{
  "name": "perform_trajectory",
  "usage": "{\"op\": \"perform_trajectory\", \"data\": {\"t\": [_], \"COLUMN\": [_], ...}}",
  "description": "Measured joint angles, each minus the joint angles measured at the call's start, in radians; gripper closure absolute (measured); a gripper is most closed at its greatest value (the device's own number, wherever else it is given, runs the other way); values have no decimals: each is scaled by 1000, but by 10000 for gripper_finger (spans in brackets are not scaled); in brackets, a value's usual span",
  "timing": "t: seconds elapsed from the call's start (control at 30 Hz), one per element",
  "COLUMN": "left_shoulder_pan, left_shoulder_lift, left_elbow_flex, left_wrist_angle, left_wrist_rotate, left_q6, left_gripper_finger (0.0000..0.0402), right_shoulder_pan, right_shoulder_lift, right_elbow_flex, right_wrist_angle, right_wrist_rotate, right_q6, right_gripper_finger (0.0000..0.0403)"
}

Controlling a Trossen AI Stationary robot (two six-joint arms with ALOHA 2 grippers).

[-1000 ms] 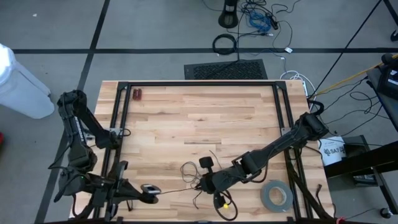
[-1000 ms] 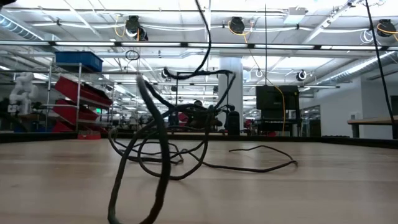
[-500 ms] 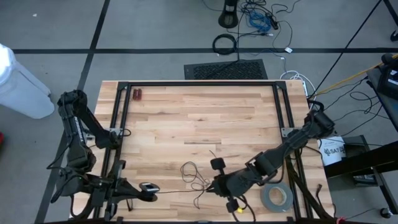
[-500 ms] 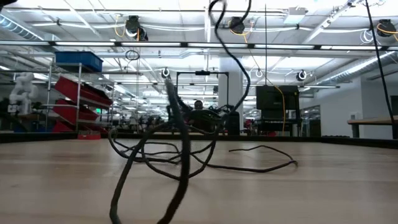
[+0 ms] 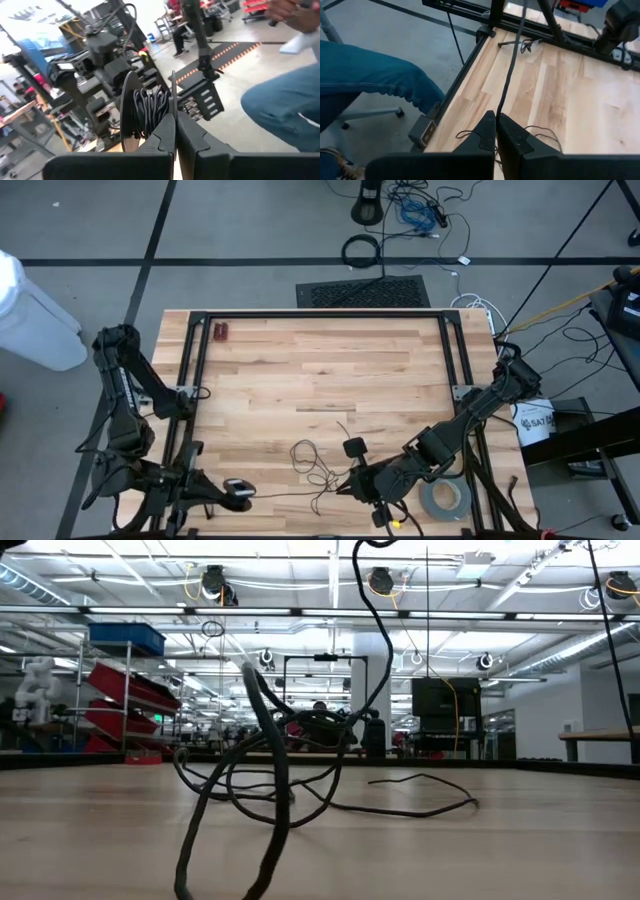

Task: Coil cords
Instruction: Coil the black wire on the spool

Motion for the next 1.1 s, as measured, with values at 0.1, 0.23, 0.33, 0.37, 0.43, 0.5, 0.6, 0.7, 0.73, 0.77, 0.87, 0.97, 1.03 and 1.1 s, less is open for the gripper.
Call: {"op": "perform_trajectory", "data": {"t": [0.1, 0.23, 0.33, 0.37, 0.43, 0.5, 0.6, 0.7, 0.73, 0.77, 0.87, 0.97, 1.03, 1.1], "left_shoulder_pan": [11, 23, 30, 32, 41, 42, 42, 42, 42, 42, 42, 42, 43, 42], "left_shoulder_lift": [13, 53, 63, 64, 64, 64, 64, 64, 64, 64, 64, 64, 64, 64], "left_elbow_flex": [1, 1, 1, 1, 1, 1, 1, 1, 1, 1, 0, 0, 0, 0], "left_wrist_angle": [-45, -102, -91, -88, -80, -67, -68, -68, -67, -65, -38, -14, -12, -12], "left_wrist_rotate": [11, 14, 14, 14, 14, 14, 14, 25, 42, 56, 91, 115, 132, 142], "left_q6": [44, 163, 233, 240, 245, 263, 263, 263, 263, 263, 262, 265, 268, 268], "left_gripper_finger": [399, 400, 400, 400, 400, 401, 401, 401, 401, 401, 401, 401, 401, 401], "right_shoulder_pan": [0, 0, 0, -1, -5, -8, -14, -19, -21, -24, -32, -47, -59, -75], "right_shoulder_lift": [0, 0, 0, 0, 3, 10, 25, 27, 27, 27, 27, 32, 37, 51], "right_elbow_flex": [-1, -1, -1, -1, -1, -1, -1, -2, -2, -1, -1, -1, -1, -1], "right_wrist_angle": [16, 49, 52, 52, 52, 45, 7, -39, -43, -46, -46, -40, -27, 14], "right_wrist_rotate": [17, 18, 18, 19, 19, 16, 16, 16, 16, 16, 17, 18, 18, 18], "right_q6": [-41, -87, -95, -95, -97, -98, -97, -89, -86, -85, -88, -91, -99, -113], "right_gripper_finger": [403, 403, 403, 403, 403, 403, 403, 403, 403, 403, 403, 403, 403, 403]}}
